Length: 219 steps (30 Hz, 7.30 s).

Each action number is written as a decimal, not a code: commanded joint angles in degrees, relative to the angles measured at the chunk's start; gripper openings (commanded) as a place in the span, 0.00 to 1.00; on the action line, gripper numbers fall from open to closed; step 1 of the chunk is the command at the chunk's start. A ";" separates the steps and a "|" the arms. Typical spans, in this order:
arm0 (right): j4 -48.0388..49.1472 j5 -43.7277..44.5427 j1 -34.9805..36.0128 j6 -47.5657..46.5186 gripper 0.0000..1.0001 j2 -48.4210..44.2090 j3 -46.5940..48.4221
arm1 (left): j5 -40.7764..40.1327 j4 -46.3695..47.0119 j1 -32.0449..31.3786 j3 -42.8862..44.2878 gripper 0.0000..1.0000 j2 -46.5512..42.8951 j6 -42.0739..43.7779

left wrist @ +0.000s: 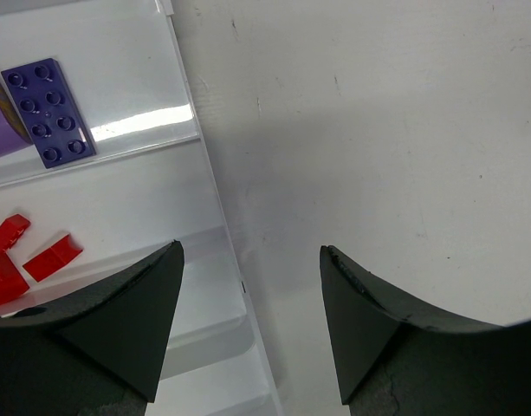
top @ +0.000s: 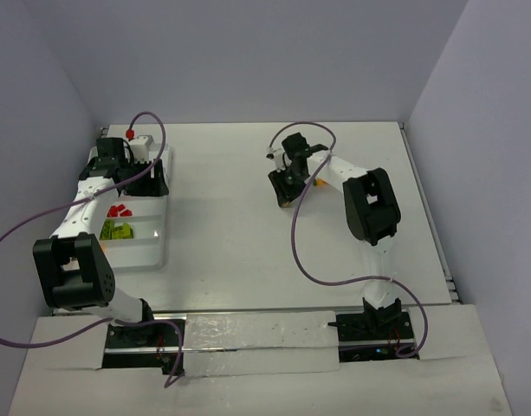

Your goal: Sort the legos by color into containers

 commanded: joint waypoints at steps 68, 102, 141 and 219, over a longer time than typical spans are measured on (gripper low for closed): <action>-1.65 6.43 3.78 -4.07 0.35 -1.06 2.27 | 1.17 0.13 -0.25 0.34 0.73 -1.71 0.57; 0.40 -40.14 -1.28 15.95 0.00 -12.05 8.46 | 32.58 17.68 -4.43 -9.91 0.78 -13.96 -5.04; 82.64 -63.00 -1.11 90.68 0.00 -11.13 -22.02 | 21.19 11.17 -30.62 6.67 0.61 -3.24 13.38; 66.25 -63.15 0.51 77.91 0.28 -10.40 -20.08 | 20.01 8.10 -36.52 11.24 0.00 0.78 16.31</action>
